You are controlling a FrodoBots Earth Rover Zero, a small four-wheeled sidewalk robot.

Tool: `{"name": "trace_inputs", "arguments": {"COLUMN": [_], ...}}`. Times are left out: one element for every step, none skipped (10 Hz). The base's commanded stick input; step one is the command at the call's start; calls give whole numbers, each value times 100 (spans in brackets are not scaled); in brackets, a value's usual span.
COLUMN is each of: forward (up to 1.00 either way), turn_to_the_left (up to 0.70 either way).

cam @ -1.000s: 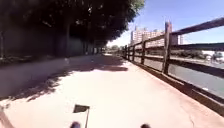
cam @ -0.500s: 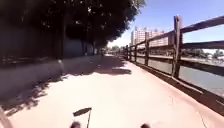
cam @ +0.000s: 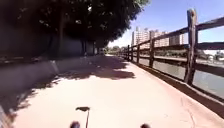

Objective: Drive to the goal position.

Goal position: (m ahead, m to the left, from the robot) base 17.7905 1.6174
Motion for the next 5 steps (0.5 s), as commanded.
{"name": "trace_inputs", "arguments": {"forward": [85, 85, 85, 85, 85], "turn_to_the_left": [0, 0, 0, 0, 0]}}
